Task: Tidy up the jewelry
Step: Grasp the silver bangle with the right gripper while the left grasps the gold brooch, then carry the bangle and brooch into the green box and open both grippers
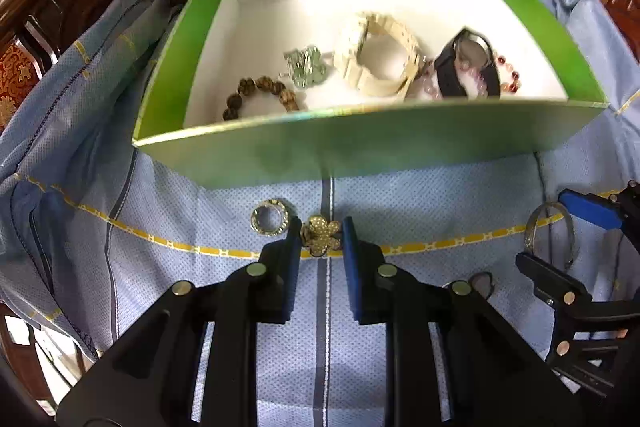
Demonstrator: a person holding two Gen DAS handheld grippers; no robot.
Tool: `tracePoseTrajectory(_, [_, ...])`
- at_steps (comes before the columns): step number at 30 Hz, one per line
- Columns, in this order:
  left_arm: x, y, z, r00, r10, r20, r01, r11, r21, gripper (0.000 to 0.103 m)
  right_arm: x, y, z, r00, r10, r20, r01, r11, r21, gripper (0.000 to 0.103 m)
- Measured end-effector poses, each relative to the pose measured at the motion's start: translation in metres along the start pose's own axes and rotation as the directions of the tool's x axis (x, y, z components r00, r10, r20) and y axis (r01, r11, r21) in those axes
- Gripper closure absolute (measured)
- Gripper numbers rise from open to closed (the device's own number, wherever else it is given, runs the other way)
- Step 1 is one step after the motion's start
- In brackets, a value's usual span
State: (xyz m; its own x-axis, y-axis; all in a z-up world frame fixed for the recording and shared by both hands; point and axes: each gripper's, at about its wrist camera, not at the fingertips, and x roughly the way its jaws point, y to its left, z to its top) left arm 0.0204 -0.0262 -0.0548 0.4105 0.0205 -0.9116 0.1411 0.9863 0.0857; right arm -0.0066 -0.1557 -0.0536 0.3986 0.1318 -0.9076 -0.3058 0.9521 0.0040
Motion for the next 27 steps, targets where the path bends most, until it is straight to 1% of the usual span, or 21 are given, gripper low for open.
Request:
tracePoseTrajectory(4, [-0.023, 0.013, 0.006, 0.998, -0.026, 0.054, 0.026, 1.000, -0.008, 0.083, -0.018, -0.010, 0.001, 0.998, 0.036, 0.052, -0.038, 0.999, 0.036, 0.046])
tracePoseTrajectory(7, [-0.040, 0.026, 0.014, 0.993, -0.083, 0.082, 0.086, 0.996, -0.033, 0.083, -0.029, -0.011, 0.004, 0.996, 0.047, 0.076, -0.050, 0.998, 0.035, 0.046])
tracePoseTrajectory(8, [-0.047, 0.030, 0.017, 0.991, -0.099, 0.092, 0.103, 0.994, -0.040, 0.083, -0.036, -0.011, 0.006, 0.994, 0.057, 0.096, -0.061, 0.998, 0.031, 0.046])
tracePoseTrajectory(10, [-0.061, 0.038, 0.025, 0.984, -0.131, 0.124, 0.139, 0.989, -0.055, 0.083, -0.050, -0.009, 0.016, 0.986, 0.083, 0.143, -0.089, 0.996, 0.031, 0.046])
tracePoseTrajectory(11, [-0.069, 0.041, 0.031, 0.980, -0.142, 0.141, 0.151, 0.987, -0.058, 0.083, -0.061, -0.011, 0.021, 0.979, 0.100, 0.178, -0.108, 0.994, 0.034, 0.046])
tracePoseTrajectory(13, [-0.078, 0.043, 0.041, 0.976, -0.146, 0.162, 0.156, 0.986, -0.051, 0.083, -0.075, -0.015, 0.034, 0.967, 0.112, 0.227, -0.125, 0.991, 0.045, 0.046])
tracePoseTrajectory(16, [-0.080, 0.042, 0.064, 0.972, -0.152, 0.180, 0.160, 0.986, -0.036, 0.083, -0.084, -0.017, 0.058, 0.962, 0.084, 0.259, -0.102, 0.993, 0.053, 0.046])
tracePoseTrajectory(18, [-0.076, 0.043, 0.079, 0.967, -0.192, 0.167, 0.199, 0.980, -0.024, 0.083, -0.075, -0.022, 0.080, 0.961, 0.090, 0.260, -0.108, 0.993, 0.053, 0.046])
tracePoseTrajectory(19, [-0.069, 0.046, 0.086, 0.961, -0.233, 0.150, 0.241, 0.970, -0.035, 0.083, -0.067, -0.025, 0.090, 0.963, 0.096, 0.252, -0.115, 0.991, 0.065, 0.046])
tracePoseTrajectory(20, [-0.062, 0.050, 0.091, 0.956, -0.265, 0.129, 0.274, 0.961, -0.051, 0.083, -0.062, -0.028, 0.092, 0.964, 0.104, 0.247, -0.128, 0.988, 0.083, 0.046])
tracePoseTrajectory(21, [-0.055, 0.053, 0.093, 0.953, -0.282, 0.111, 0.290, 0.954, -0.069, 0.083, -0.056, -0.033, 0.095, 0.962, 0.123, 0.243, -0.153, 0.982, 0.108, 0.046])
tracePoseTrajectory(22, [-0.050, 0.055, 0.093, 0.954, -0.285, 0.097, 0.293, 0.953, -0.083, 0.083, -0.049, -0.038, 0.095, 0.958, 0.152, 0.244, -0.188, 0.973, 0.135, 0.046])
tracePoseTrajectory(24, [-0.040, 0.057, 0.093, 0.955, -0.288, 0.067, 0.293, 0.951, -0.095, 0.083, -0.037, -0.042, 0.096, 0.956, 0.184, 0.228, -0.224, 0.960, 0.167, 0.046])
tracePoseTrajectory(27, [-0.030, 0.056, 0.096, 0.968, -0.246, 0.055, 0.250, 0.965, -0.073, 0.083, -0.025, -0.039, 0.103, 0.971, 0.131, 0.202, -0.169, 0.968, 0.186, 0.046])
